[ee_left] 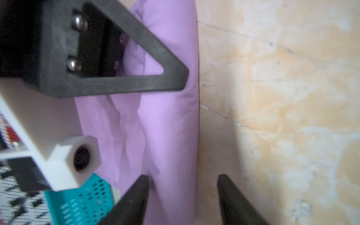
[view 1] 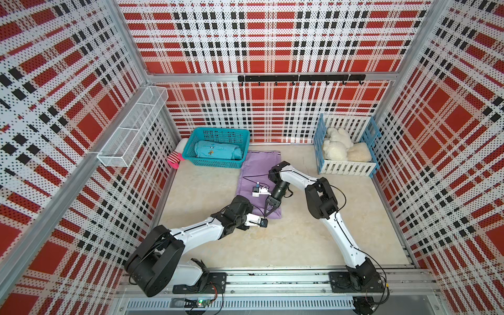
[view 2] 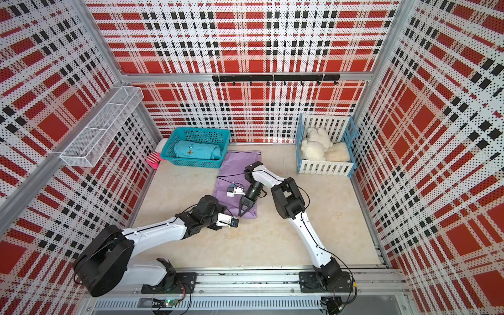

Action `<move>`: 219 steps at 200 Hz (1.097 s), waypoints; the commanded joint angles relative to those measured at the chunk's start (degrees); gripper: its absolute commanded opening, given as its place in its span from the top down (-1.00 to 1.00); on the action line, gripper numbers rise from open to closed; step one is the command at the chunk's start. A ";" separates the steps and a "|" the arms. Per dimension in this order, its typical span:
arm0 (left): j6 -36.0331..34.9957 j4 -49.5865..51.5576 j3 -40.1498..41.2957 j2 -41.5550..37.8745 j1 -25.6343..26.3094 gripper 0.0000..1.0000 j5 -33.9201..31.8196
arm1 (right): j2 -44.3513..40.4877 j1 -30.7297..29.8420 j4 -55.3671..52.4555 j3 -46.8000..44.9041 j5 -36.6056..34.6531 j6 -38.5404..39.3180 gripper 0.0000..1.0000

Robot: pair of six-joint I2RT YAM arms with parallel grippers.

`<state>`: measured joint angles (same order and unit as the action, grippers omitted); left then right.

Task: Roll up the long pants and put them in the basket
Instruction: Roll the long pant at the center of the board.

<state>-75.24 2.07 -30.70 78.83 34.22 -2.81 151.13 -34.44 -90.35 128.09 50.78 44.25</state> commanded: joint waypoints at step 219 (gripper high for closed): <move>1.82 40.18 -39.35 30.77 -13.79 1.00 24.09 | -71.12 5.93 56.58 -61.88 -45.97 -24.96 -0.96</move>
<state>-75.48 30.37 -62.06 103.20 20.91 18.31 94.54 -19.92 -50.19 75.09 28.36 23.55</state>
